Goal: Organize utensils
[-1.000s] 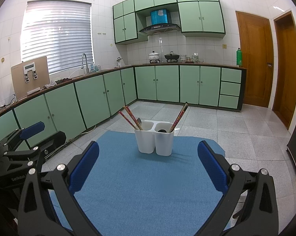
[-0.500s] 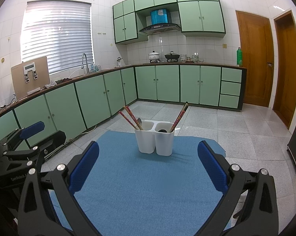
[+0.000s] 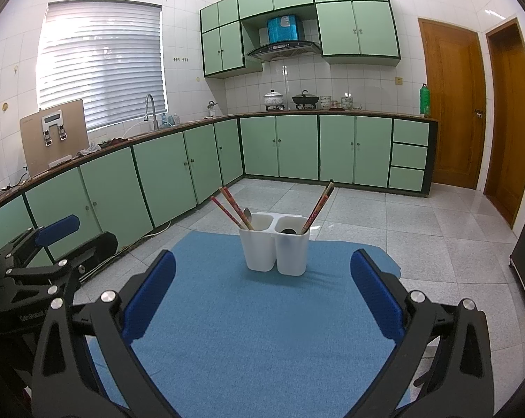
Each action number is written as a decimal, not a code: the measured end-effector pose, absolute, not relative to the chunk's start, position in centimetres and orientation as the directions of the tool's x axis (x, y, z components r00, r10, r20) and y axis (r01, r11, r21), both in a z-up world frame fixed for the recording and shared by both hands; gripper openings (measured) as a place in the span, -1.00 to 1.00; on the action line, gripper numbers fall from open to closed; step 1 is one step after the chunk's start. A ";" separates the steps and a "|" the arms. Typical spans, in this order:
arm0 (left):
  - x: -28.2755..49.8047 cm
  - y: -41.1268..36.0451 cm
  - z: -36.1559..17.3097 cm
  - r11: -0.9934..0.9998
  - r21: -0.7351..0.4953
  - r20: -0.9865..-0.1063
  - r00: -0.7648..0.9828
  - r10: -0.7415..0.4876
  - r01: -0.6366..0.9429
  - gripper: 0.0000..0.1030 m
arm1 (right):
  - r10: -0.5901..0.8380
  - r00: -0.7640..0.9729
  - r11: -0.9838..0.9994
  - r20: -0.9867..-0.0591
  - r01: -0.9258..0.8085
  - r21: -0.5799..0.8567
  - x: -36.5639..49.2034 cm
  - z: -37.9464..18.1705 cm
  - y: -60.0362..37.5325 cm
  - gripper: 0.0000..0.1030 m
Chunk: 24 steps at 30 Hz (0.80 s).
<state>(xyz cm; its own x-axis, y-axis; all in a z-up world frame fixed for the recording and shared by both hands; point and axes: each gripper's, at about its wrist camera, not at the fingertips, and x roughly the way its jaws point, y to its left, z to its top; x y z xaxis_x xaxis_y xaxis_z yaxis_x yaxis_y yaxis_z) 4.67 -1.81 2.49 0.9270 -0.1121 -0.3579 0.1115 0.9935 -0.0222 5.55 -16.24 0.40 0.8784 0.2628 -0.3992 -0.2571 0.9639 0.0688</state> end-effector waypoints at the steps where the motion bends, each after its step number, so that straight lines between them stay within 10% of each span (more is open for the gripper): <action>1: 4.7 -1.8 2.5 0.994 -0.022 -0.358 0.927 -0.112 0.111 0.81 | 0.263 0.878 0.964 -0.400 -0.257 0.069 5.5 0.3 -16.1 0.89; 24: 4.9 -1.9 2.0 0.993 -0.031 -0.365 0.924 -0.117 0.113 0.81 | 0.260 0.875 0.965 -0.410 -0.253 0.071 5.9 -0.7 -15.9 0.89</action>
<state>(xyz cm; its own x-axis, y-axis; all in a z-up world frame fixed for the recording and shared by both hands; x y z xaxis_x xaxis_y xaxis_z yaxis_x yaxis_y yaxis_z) 4.87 -1.95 1.95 0.9235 -0.1166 -0.3654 0.1131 0.9931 -0.0311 5.87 -15.87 -0.70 0.8746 0.2596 -0.4095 -0.2532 0.9648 0.0709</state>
